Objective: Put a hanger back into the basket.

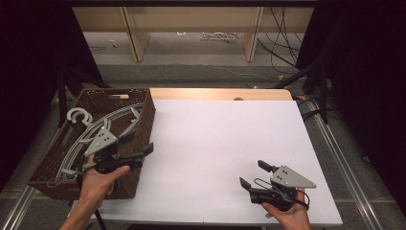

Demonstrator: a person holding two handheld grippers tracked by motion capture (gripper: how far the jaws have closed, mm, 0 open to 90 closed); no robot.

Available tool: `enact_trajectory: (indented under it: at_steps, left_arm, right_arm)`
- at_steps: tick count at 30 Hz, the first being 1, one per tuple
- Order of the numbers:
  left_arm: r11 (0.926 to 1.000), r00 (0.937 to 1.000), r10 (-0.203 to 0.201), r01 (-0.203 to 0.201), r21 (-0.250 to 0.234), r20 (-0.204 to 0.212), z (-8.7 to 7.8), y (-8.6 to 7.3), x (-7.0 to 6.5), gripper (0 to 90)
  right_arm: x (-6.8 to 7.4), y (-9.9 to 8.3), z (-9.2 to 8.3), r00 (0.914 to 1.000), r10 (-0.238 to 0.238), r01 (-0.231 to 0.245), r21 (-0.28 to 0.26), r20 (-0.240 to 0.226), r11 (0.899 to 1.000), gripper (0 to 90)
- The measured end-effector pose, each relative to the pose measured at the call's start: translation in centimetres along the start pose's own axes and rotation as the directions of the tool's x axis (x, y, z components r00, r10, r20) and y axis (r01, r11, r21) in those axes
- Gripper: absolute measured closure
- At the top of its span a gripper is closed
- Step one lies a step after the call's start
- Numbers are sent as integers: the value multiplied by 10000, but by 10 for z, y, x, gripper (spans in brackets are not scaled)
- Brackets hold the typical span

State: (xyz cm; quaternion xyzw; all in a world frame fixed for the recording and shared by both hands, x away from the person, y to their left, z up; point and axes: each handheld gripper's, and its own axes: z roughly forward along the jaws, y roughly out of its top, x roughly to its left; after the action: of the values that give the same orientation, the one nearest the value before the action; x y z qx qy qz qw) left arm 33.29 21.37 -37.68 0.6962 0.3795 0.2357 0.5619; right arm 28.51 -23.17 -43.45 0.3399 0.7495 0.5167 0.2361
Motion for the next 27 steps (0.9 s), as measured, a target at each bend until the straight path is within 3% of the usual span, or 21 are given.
enact_trajectory:
  at_steps: [8, 14, 15, 18, 24, 27]
  left_arm:
    - [9975, 9970, 613, -595, -384, 467, 2, -11, -17, 195]
    - [9961, 9932, 840, -816, -327, 800, 4, -21, -31, 195]
    - [9968, 9934, 724, -692, -395, 887, 4, -23, -34, 194]
    - [9945, 9912, 990, -955, -433, 875, 4, -28, -36, 189]
    - [9937, 9892, 1083, -1050, -389, 984, 4, -42, -43, 172]
    - [9920, 9873, 1224, -1187, -425, 1016, 2, -47, -41, 172]
  right_arm:
    - [2, 0, 0, 9990, 363, -366, -130, -250, 9992, 180]
    - [3, -1, -1, 9996, 248, -251, -269, -134, 9993, 175]
    - [4, -1, -2, 9994, 313, -317, -268, -164, 9991, 175]
    - [4, -2, -3, 9996, 253, -255, -221, -118, 9994, 171]
    - [7, -4, -6, 9995, 296, -301, -429, -119, 9986, 165]
    - [9, -4, -10, 9997, 235, -236, -268, -48, 9994, 163]
